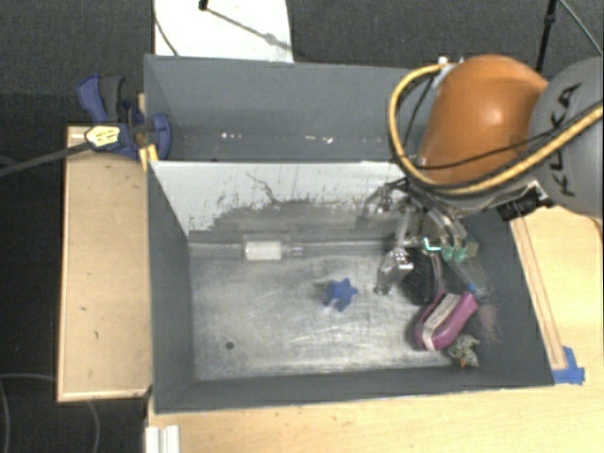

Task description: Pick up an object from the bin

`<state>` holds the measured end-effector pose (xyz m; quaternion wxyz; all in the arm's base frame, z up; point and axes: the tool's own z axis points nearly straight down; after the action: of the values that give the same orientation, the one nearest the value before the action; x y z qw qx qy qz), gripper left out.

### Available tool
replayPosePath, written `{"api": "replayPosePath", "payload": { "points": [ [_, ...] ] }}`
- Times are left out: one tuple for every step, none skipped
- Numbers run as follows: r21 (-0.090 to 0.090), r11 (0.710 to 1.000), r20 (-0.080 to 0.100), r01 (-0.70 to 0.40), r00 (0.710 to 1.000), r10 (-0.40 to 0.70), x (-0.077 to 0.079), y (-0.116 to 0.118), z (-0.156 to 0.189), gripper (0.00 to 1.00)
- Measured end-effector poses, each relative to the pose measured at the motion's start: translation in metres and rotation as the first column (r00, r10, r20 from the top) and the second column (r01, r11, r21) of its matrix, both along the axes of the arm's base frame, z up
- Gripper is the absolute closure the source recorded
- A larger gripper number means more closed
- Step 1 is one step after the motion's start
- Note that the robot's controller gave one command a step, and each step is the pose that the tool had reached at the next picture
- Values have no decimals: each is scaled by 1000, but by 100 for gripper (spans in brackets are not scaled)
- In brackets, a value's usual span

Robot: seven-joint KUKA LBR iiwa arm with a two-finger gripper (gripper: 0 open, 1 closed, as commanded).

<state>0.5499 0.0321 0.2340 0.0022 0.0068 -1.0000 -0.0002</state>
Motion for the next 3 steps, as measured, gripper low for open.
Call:
{"api": "replayPosePath", "payload": {
  "points": [
    [1, 1000, 8, 2, 1000, -2, 2, 0, 4, 100],
    [0, 1000, 8, 2, 1000, -2, 2, 0, 4, 0],
    [-1, 916, 12, -402, 916, 402, 6, 13, -162, 0]
  ]
}}
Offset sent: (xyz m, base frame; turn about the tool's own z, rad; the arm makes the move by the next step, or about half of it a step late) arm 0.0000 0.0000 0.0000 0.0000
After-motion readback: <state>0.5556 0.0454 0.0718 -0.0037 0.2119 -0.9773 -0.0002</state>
